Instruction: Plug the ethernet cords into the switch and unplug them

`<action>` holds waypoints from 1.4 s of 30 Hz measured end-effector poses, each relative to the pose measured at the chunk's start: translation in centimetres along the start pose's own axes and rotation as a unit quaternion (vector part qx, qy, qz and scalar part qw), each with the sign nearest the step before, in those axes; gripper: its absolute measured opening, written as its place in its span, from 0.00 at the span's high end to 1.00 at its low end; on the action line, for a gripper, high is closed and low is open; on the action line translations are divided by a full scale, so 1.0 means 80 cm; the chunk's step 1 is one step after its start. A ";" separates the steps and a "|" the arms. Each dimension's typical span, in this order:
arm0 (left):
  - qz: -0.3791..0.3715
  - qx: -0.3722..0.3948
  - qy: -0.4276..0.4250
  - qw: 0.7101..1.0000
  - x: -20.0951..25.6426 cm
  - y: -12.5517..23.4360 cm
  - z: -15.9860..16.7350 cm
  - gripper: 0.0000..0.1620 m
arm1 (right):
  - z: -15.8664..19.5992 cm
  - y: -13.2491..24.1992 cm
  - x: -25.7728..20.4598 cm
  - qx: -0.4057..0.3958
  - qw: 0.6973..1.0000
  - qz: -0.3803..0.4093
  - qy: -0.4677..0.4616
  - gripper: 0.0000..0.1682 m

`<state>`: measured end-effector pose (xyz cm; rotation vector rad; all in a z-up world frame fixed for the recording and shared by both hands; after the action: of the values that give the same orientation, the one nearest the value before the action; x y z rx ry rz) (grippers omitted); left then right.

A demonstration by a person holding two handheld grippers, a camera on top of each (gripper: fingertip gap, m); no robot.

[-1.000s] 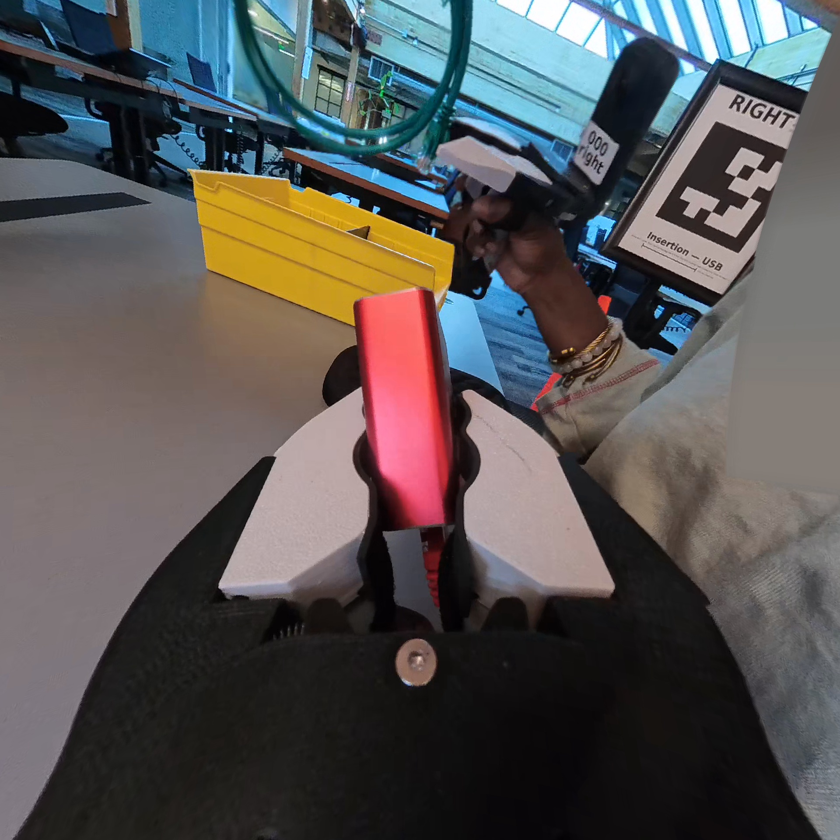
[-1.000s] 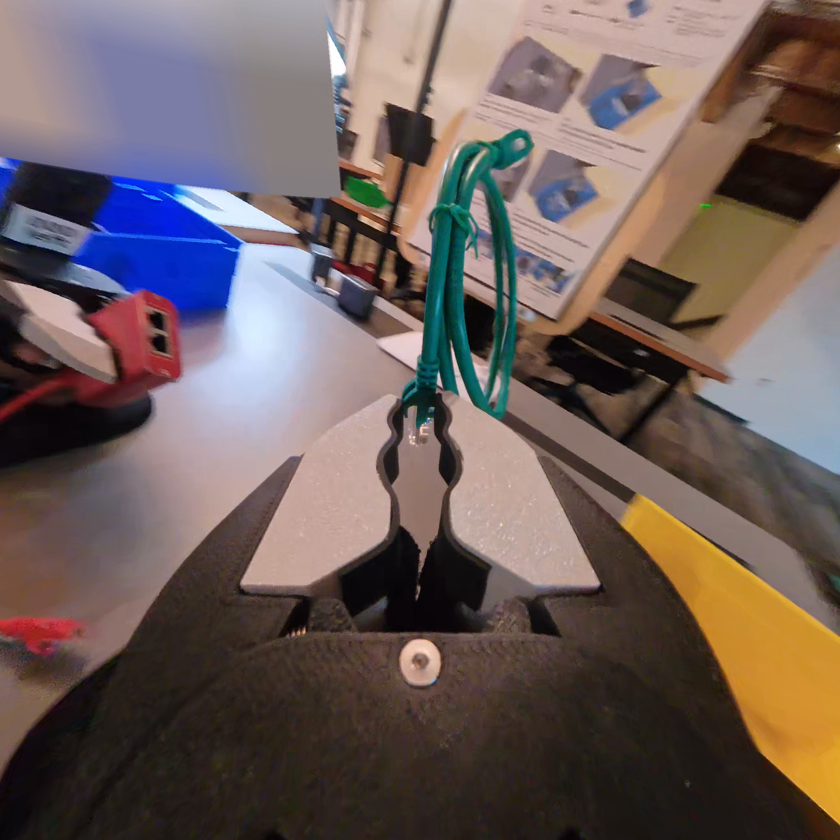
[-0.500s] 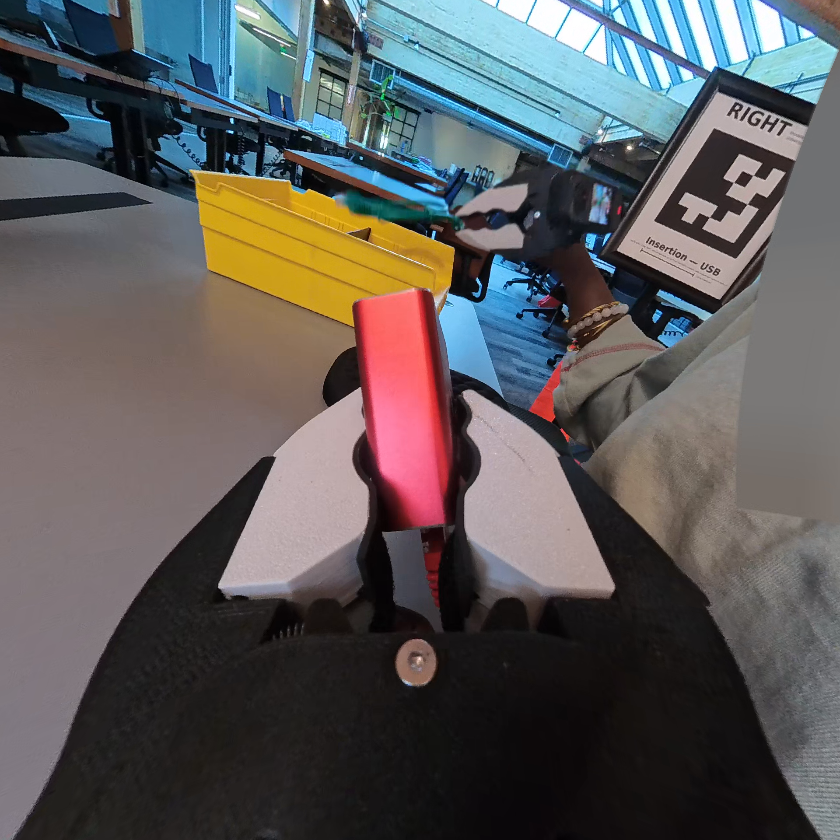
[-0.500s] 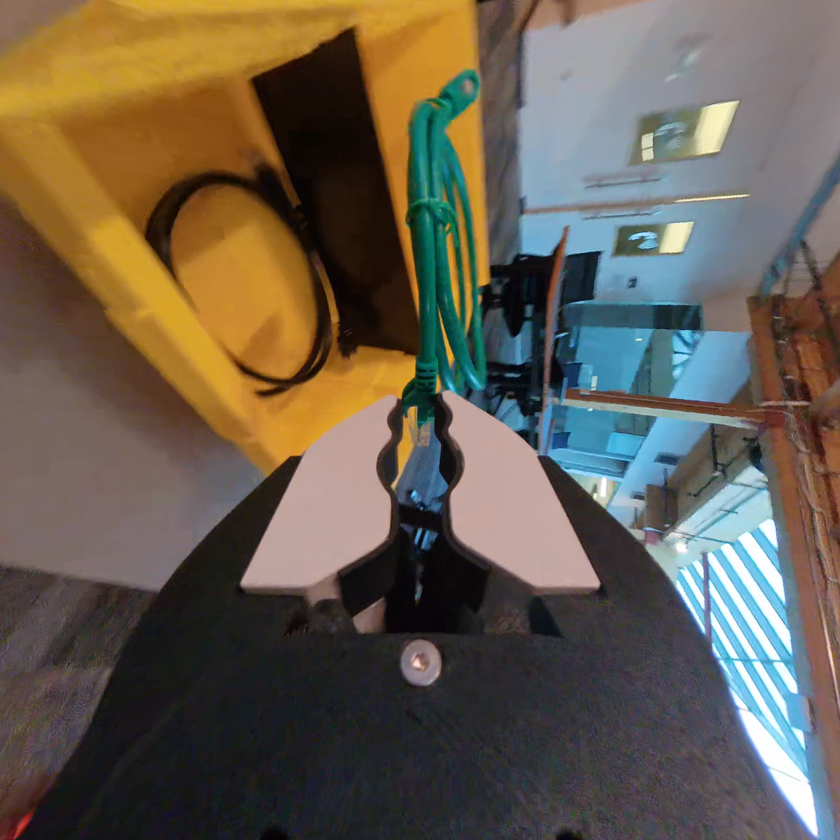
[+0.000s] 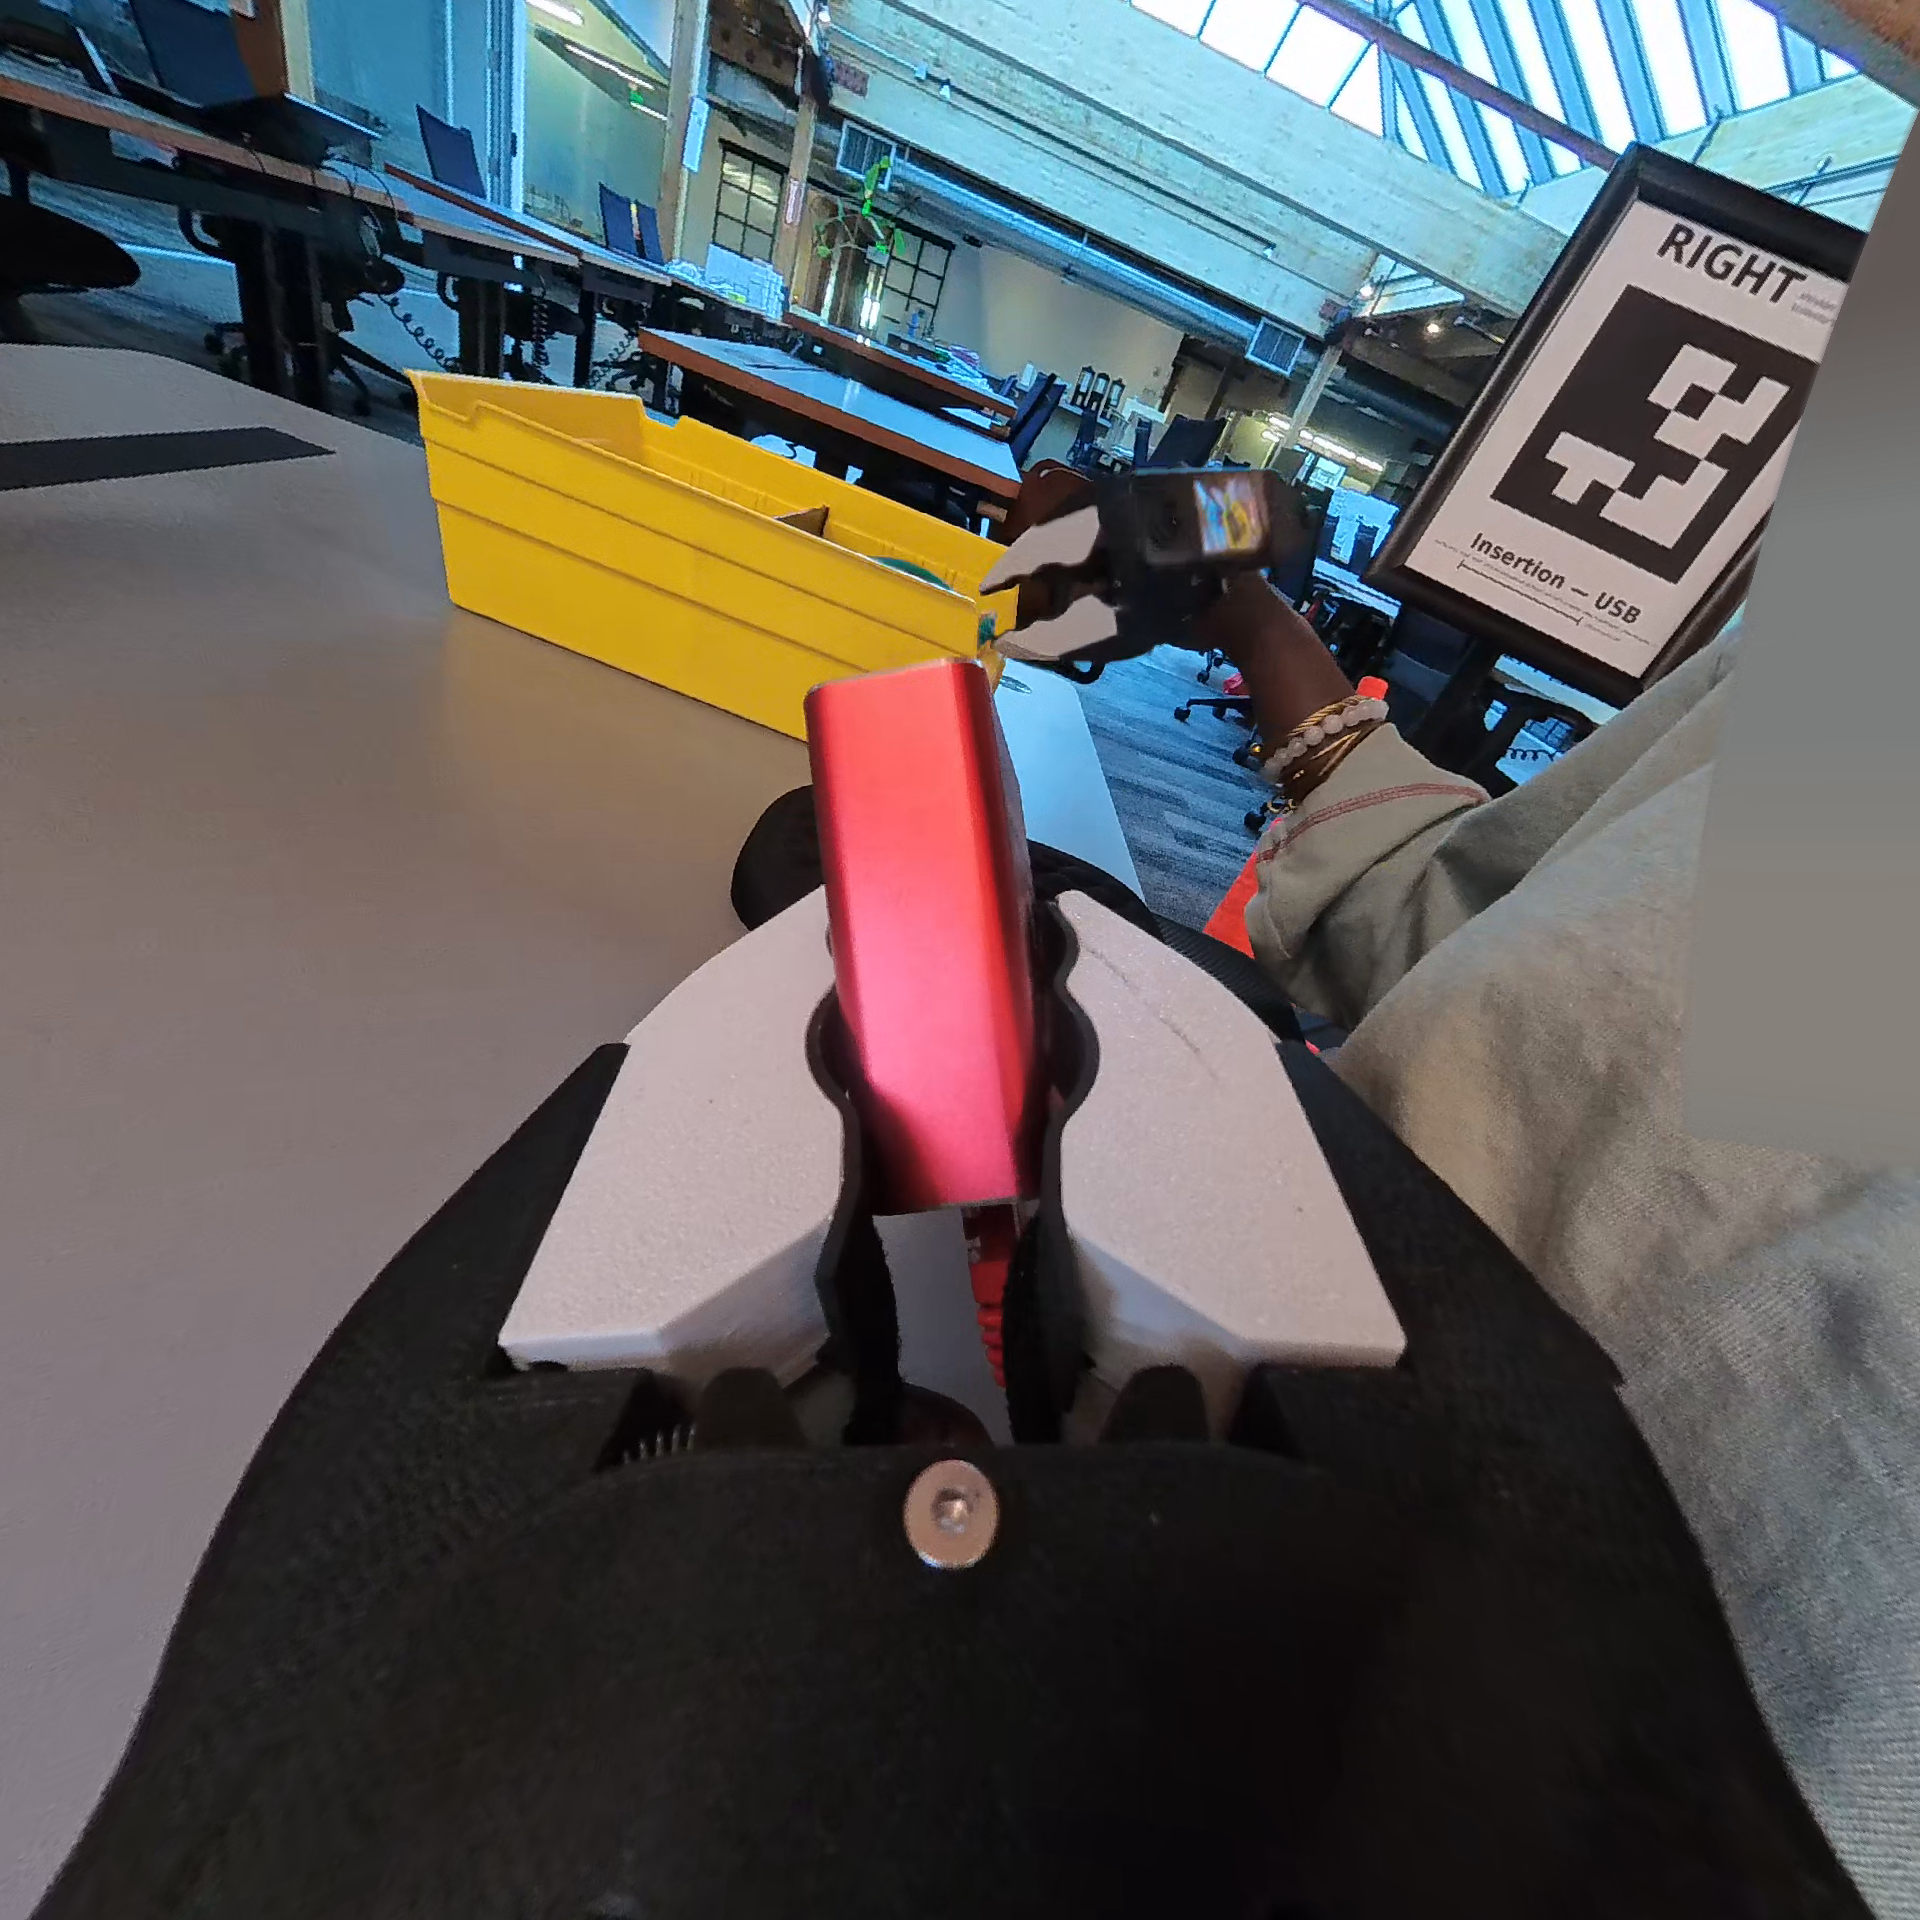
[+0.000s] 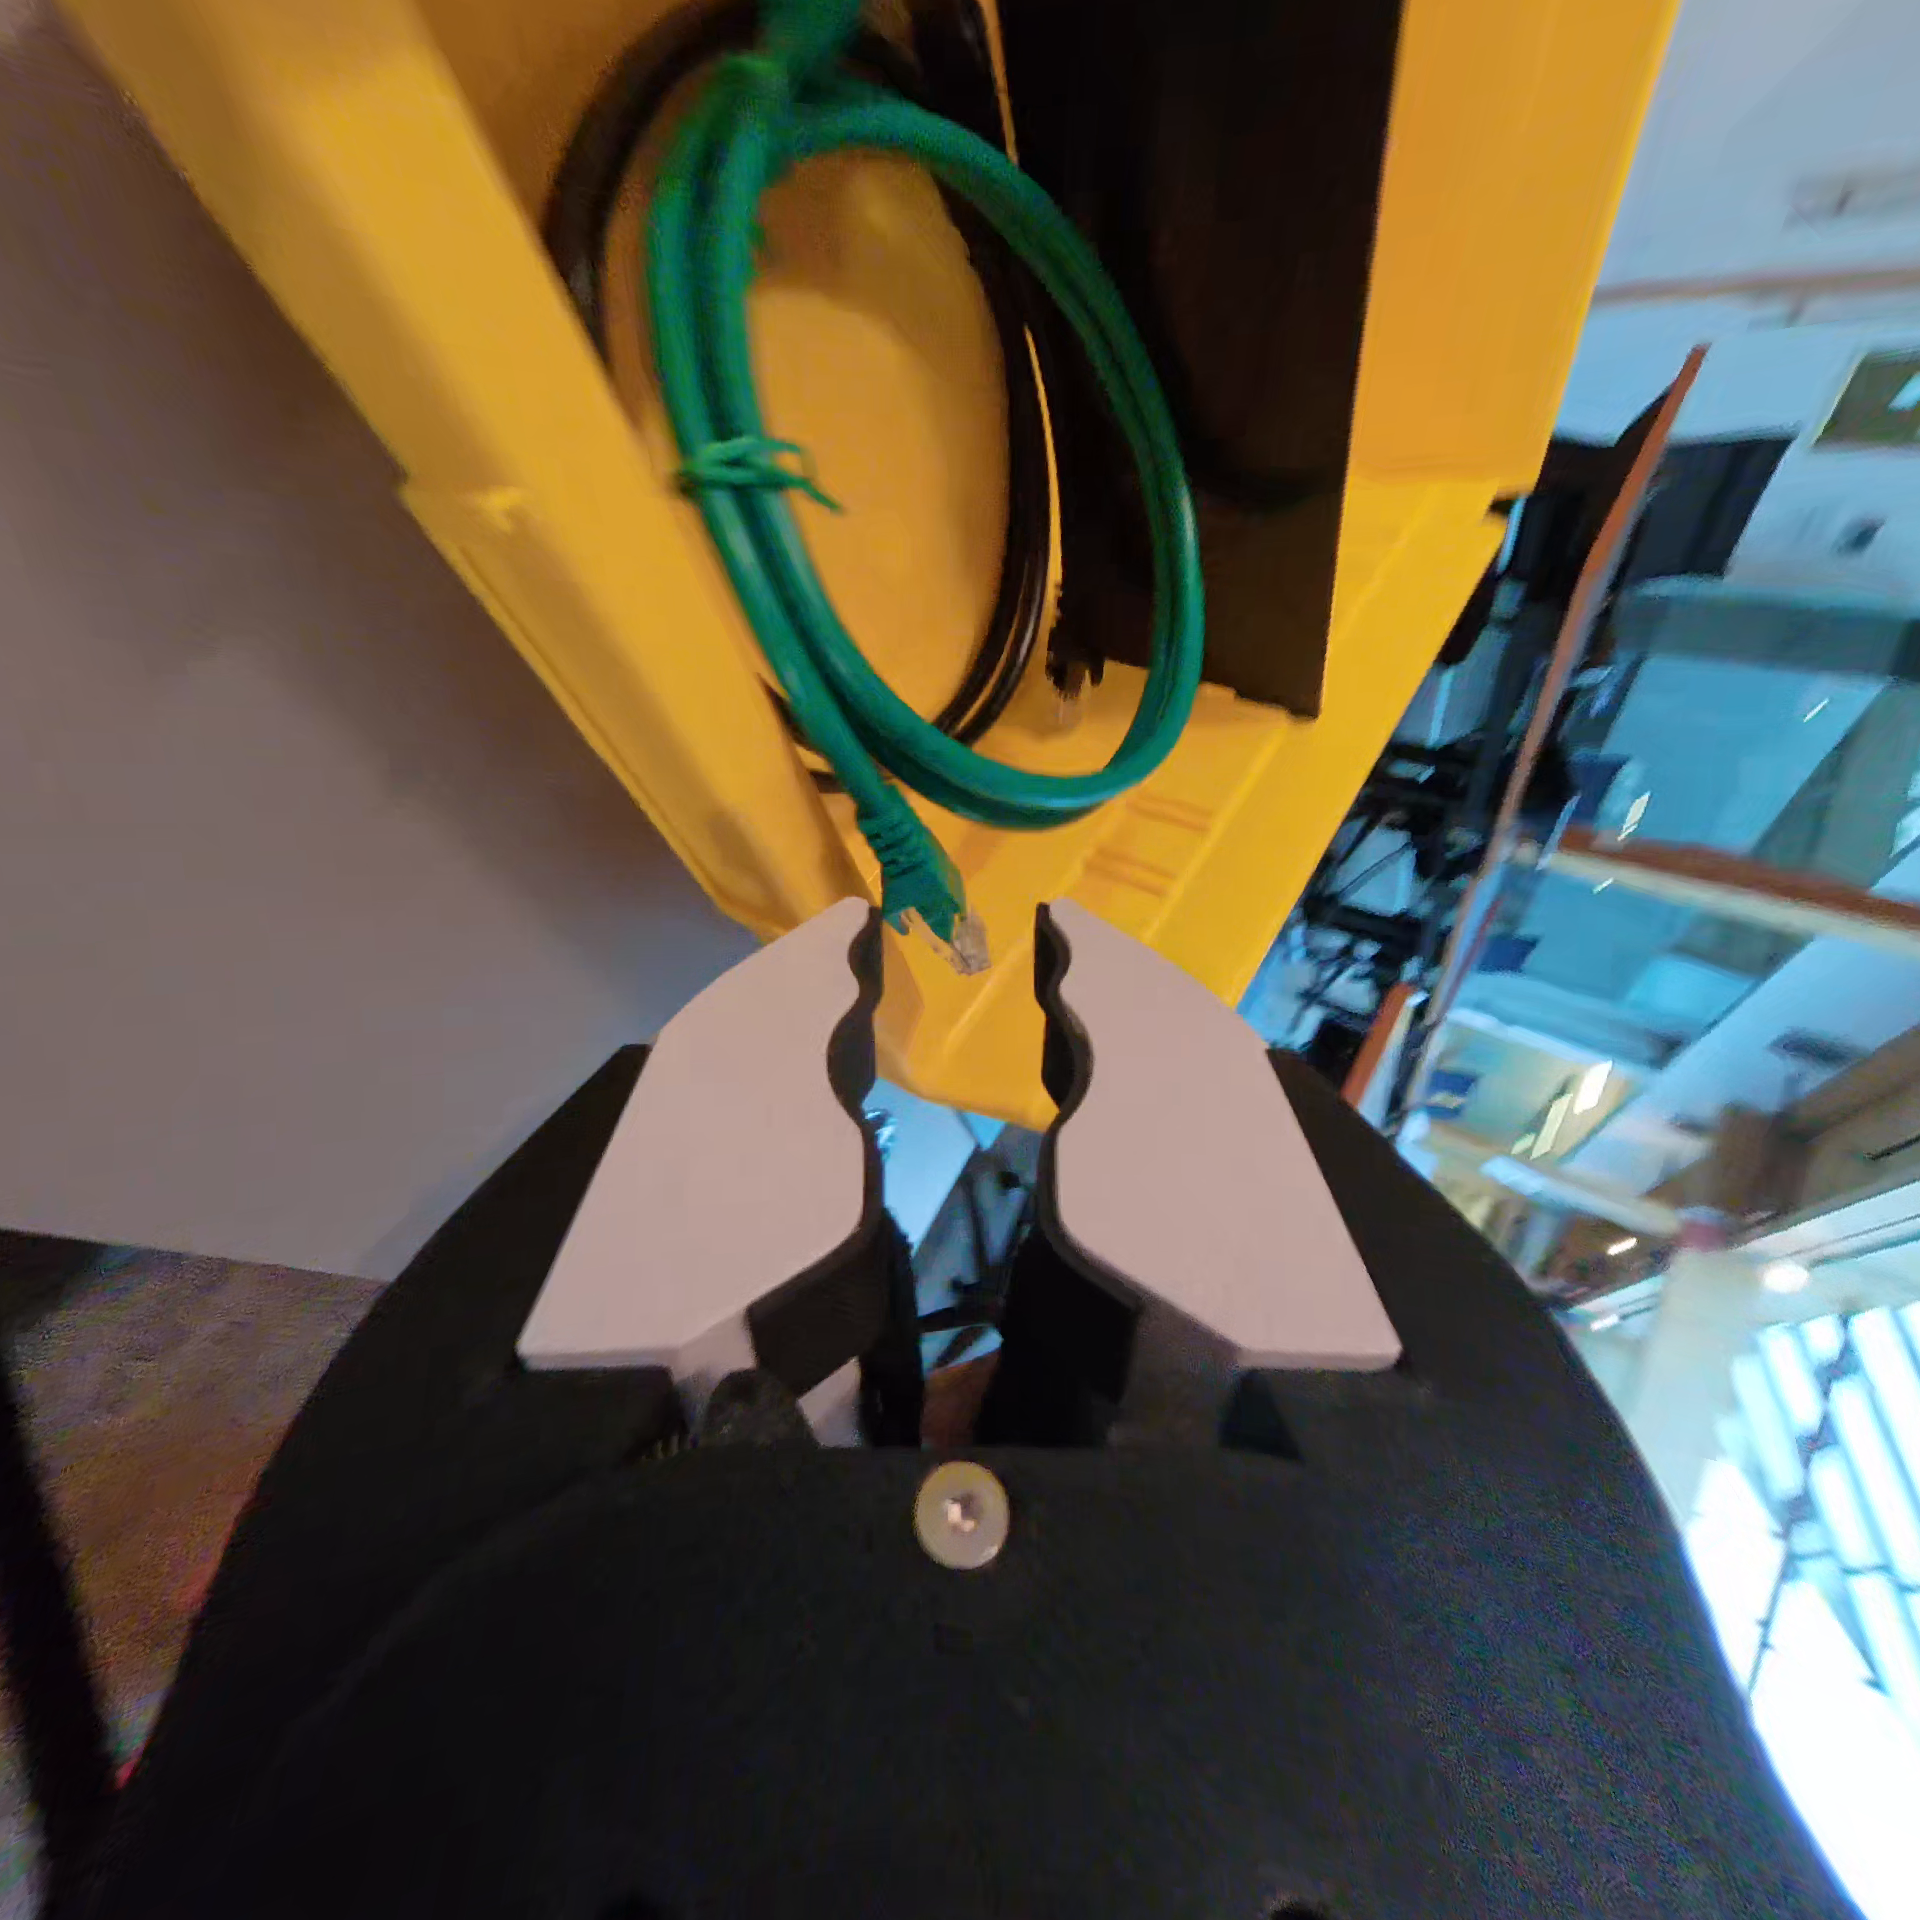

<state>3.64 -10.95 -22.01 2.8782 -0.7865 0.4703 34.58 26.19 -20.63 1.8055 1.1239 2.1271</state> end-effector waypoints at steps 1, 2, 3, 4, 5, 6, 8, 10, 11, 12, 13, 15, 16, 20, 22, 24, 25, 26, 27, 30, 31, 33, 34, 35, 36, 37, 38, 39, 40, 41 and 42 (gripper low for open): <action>0.000 0.000 0.001 1.000 0.000 0.000 0.000 0.80 | 0.004 -0.002 0.003 -0.008 0.999 -0.008 -0.036 0.81; 0.000 0.000 0.000 1.000 0.000 0.000 0.000 0.80 | 0.007 -0.002 0.007 -0.016 0.997 -0.014 -0.071 0.79; 0.000 0.000 0.000 1.000 0.000 0.000 0.000 0.80 | 0.010 -0.002 0.011 -0.025 0.995 -0.012 -0.101 0.77; 0.000 0.000 0.000 1.000 0.000 0.000 0.000 0.80 | 0.013 -0.001 0.014 -0.029 0.992 -0.012 -0.123 0.77; 0.000 0.000 0.000 1.000 0.000 0.000 0.000 0.80 | 0.014 0.001 0.017 -0.025 0.990 -0.014 -0.140 0.76; 0.000 0.000 -0.001 1.000 0.000 0.000 0.000 0.80 | 0.014 0.003 0.019 -0.014 0.987 -0.013 -0.157 0.78; 0.000 0.000 -0.001 1.000 0.000 0.000 0.000 0.80 | 0.014 0.005 0.022 0.012 0.980 -0.022 -0.199 0.82; 0.000 0.000 -0.001 1.000 0.000 0.000 0.000 0.80 | 0.012 0.007 0.025 0.049 0.968 -0.037 -0.245 0.88; -0.001 0.001 -0.001 1.000 0.000 0.000 0.000 0.80 | 0.010 0.006 0.027 0.080 0.957 -0.047 -0.275 0.90; -0.001 0.001 0.000 1.000 0.000 0.000 0.000 0.80 | 0.007 0.004 0.030 0.114 0.940 -0.057 -0.315 0.93; -0.001 0.000 0.000 1.000 0.000 0.000 0.000 0.80 | 0.004 -0.001 0.032 0.140 0.922 -0.077 -0.354 0.95; -0.001 0.000 0.001 1.000 0.000 0.000 0.000 0.80 | 0.006 -0.016 0.033 0.131 0.896 -0.111 -0.410 0.98; -0.002 0.000 0.001 1.000 0.000 0.000 0.000 0.80 | 0.009 -0.023 0.032 0.101 0.893 -0.121 -0.421 0.99; -0.001 0.002 0.006 1.000 -0.001 0.001 0.000 0.80 | 0.010 -0.047 0.022 0.029 0.903 -0.142 -0.405 0.99; 0.000 0.002 0.007 1.000 -0.001 0.001 0.000 0.80 | 0.009 -0.056 0.017 -0.001 0.909 -0.147 -0.389 0.99; 0.001 0.002 0.010 1.000 -0.002 0.001 0.000 0.80 | 0.007 -0.055 0.018 -0.005 0.911 -0.137 -0.389 0.98; 0.002 0.004 0.012 1.000 -0.002 0.001 0.000 0.80 | 0.006 -0.051 0.020 0.002 0.912 -0.123 -0.391 0.97; 0.002 0.007 0.014 1.000 -0.003 0.002 0.000 0.80 | 0.004 -0.044 0.024 0.016 0.912 -0.103 -0.397 0.96; 0.003 0.011 0.018 1.000 -0.004 0.003 0.000 0.80 | -0.001 -0.034 0.029 0.041 0.909 -0.085 -0.405 0.94; 0.001 0.022 0.036 0.999 -0.007 0.005 -0.001 0.80 | -0.036 0.009 0.043 0.212 0.877 -0.080 -0.424 0.86; 0.001 0.024 0.040 0.999 -0.008 0.006 -0.001 0.80 | -0.055 0.025 0.046 0.291 0.854 -0.095 -0.422 0.83; 0.002 0.027 0.043 0.999 -0.009 0.007 -0.001 0.80 | -0.097 0.059 0.048 0.440 0.787 -0.150 -0.405 0.74; 0.003 0.026 0.042 0.999 -0.008 0.006 -0.001 0.80 | -0.121 0.074 0.047 0.498 0.750 -0.189 -0.392 0.72; 0.004 0.025 0.040 0.999 -0.008 0.006 -0.001 0.80 | -0.146 0.088 0.043 0.544 0.716 -0.230 -0.374 0.69; 0.005 0.025 0.038 0.999 -0.007 0.006 -0.001 0.80 | -0.172 0.099 0.036 0.577 0.686 -0.273 -0.350 0.67; 0.005 0.025 0.037 0.999 -0.007 0.006 -0.001 0.80 | -0.199 0.108 0.027 0.599 0.662 -0.315 -0.323 0.66; 0.004 0.027 0.037 0.999 -0.007 0.007 -0.001 0.80 | -0.227 0.114 0.015 0.610 0.643 -0.356 -0.296 0.65; 0.002 0.031 0.037 0.999 -0.007 0.007 -0.002 0.80 | -0.253 0.118 0.002 0.607 0.635 -0.398 -0.266 0.63; -0.003 0.041 0.036 0.998 -0.007 0.009 -0.003 0.80 | -0.276 0.119 -0.011 0.594 0.637 -0.432 -0.234 0.61; -0.012 0.060 0.037 0.997 -0.008 0.012 -0.004 0.80 | -0.297 0.117 -0.023 0.581 0.643 -0.449 -0.221 0.60; -0.021 0.090 0.040 0.995 -0.009 0.016 -0.007 0.81 | -0.315 0.115 -0.034 0.574 0.642 -0.456 -0.224 0.61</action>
<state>2.25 -11.55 -21.67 3.0096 -0.7024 0.6800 15.99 6.93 -17.36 1.2126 2.6614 0.2196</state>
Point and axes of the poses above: each gripper's, where its closed fingertips meet, y back along the fingers, z out of its underside, x = y × z across the jaws, the point moved 10 cm from there along y, back along the fingers, and after that the axes turned 1 degree about z, right-handed, at the moved point
